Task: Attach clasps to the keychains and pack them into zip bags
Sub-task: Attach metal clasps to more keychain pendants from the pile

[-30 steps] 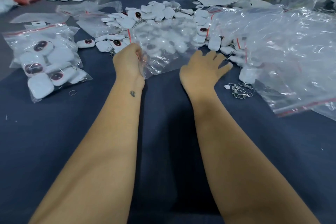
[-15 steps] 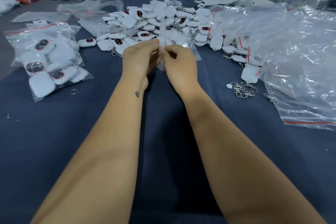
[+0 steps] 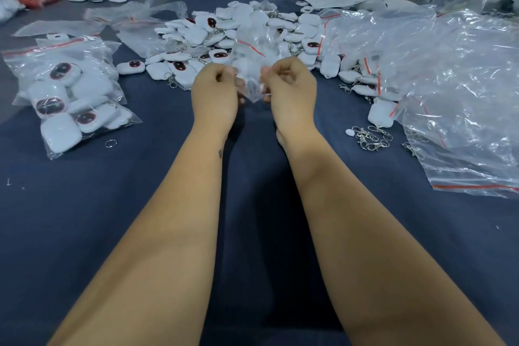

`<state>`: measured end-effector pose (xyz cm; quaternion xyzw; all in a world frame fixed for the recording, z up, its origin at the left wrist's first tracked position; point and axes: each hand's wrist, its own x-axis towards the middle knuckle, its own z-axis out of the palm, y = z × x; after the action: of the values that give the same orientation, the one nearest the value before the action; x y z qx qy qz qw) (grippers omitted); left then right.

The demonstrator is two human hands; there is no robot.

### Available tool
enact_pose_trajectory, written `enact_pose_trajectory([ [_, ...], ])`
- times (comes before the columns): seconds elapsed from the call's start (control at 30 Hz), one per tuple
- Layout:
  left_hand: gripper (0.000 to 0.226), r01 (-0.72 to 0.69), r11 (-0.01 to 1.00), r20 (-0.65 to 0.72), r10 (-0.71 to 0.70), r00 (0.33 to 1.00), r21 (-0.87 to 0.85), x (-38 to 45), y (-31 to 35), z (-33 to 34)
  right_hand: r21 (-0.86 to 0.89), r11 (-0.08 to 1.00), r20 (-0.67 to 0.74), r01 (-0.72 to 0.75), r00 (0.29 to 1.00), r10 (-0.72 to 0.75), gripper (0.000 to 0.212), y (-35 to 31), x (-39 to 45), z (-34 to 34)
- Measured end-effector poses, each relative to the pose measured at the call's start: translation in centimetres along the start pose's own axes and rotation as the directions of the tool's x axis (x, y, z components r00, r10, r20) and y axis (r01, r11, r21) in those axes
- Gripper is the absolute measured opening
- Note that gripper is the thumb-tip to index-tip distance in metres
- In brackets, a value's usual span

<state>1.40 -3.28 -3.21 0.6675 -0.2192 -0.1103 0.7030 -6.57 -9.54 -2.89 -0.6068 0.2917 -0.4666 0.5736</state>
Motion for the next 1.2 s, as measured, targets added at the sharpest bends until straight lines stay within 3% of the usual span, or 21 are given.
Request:
enact_pose_trajectory([
  [0.1, 0.014, -0.063, 0.997, -0.062, 0.065, 0.996, 0.036, 0.0, -0.3, 0.2, 0.149, 0.989, -0.145, -0.021, 0.988, 0.043, 0.024, -0.1, 0.5, -0.3],
  [0.23, 0.021, -0.134, 0.978, 0.212, 0.099, 0.972, 0.160, -0.5, -0.4, 0.3, 0.132, 0.991, -0.145, -0.028, 0.988, 0.048, 0.022, -0.2, 0.6, -0.4],
  [0.3, 0.020, -0.087, 0.987, 0.222, 0.056, 0.973, 0.132, -0.4, -0.1, -0.2, 0.159, 0.986, -0.185, -0.045, 0.980, 0.075, 0.022, -0.6, 0.7, -0.8],
  [0.37, 0.016, 0.000, 1.000, 0.081, -0.002, 0.997, 0.021, 0.0, 0.3, -1.1, 0.279, 0.956, -0.170, -0.085, 0.976, 0.136, 0.018, -1.0, 1.0, -1.2],
  [0.43, 0.018, 0.019, 0.990, -0.218, -0.050, 0.975, -0.143, 0.6, 0.6, -2.2, 0.376, 0.918, -0.093, -0.124, 0.981, 0.170, 0.008, -1.2, 1.3, -1.4],
  [0.5, 0.013, -0.138, 0.973, -0.558, 0.012, 0.830, -0.184, 1.2, 0.9, -3.5, 0.267, 0.958, -0.090, -0.108, 0.987, 0.136, 0.009, -0.7, 1.6, -1.4],
  [0.53, 0.014, -0.218, 0.973, -0.676, 0.109, 0.729, -0.077, 1.2, 1.0, -4.0, 0.137, 0.987, -0.096, -0.087, 0.990, 0.101, 0.010, -0.3, 1.7, -1.3],
  [0.6, 0.026, -0.287, 0.932, -0.737, 0.354, 0.575, 0.223, 1.1, 1.1, -4.6, -0.164, 0.986, -0.030, -0.038, 0.999, 0.034, 0.023, 0.6, 1.9, -1.1],
  [0.63, 0.028, -0.301, 0.890, -0.709, 0.456, 0.538, 0.343, 0.9, 1.2, -4.5, -0.293, 0.956, 0.042, 0.003, 0.999, 0.009, 0.033, 1.0, 2.1, -0.9],
  [0.67, 0.032, -0.288, 0.844, -0.654, 0.534, 0.536, 0.453, 0.7, 1.4, -4.3, -0.406, 0.912, 0.121, 0.065, 0.993, -0.017, 0.043, 1.4, 2.2, -0.8],
  [0.73, 0.037, -0.189, 0.732, -0.479, 0.595, 0.646, 0.655, 0.4, 1.3, -3.7, -0.575, 0.786, 0.277, 0.225, 0.958, -0.071, 0.058, 1.7, 2.4, -0.6],
  [0.8, 0.035, -0.131, 0.625, -0.301, 0.536, 0.788, 0.770, 0.6, 0.6, -3.3, -0.680, 0.633, 0.430, 0.371, 0.901, -0.066, 0.068, 2.0, 2.4, -0.3],
  [0.87, 0.036, -0.148, 0.643, -0.233, 0.468, 0.852, 0.751, 1.0, 0.0, -3.4, -0.744, 0.452, 0.539, 0.492, 0.842, -0.029, 0.068, 2.3, 2.3, 0.1],
  [0.97, 0.049, -0.225, 0.731, -0.315, 0.522, 0.793, 0.645, 1.3, -0.1, -3.7, -0.750, 0.285, 0.635, 0.598, 0.770, 0.056, 0.058, 2.8, 2.2, 0.6],
  [1.07, 0.071, -0.307, 0.728, -0.393, 0.618, 0.681, 0.613, 0.8, 0.3, -3.7, -0.762, 0.263, 0.638, 0.592, 0.757, 0.144, 0.053, 2.7, 2.3, 1.1],
  [1.13, 0.079, -0.279, 0.722, -0.402, 0.615, 0.679, 0.633, 0.6, 0.4, -3.7, -0.749, 0.270, 0.633, 0.605, 0.774, 0.019, 0.042, 2.3, 2.2, 1.1],
  [1.2, 0.085, -0.222, 0.729, -0.382, 0.563, 0.733, 0.648, 0.6, 0.2, -3.7, -0.747, 0.240, 0.594, 0.620, 0.784, -0.179, 0.027, 1.8, 1.9, 0.9],
])
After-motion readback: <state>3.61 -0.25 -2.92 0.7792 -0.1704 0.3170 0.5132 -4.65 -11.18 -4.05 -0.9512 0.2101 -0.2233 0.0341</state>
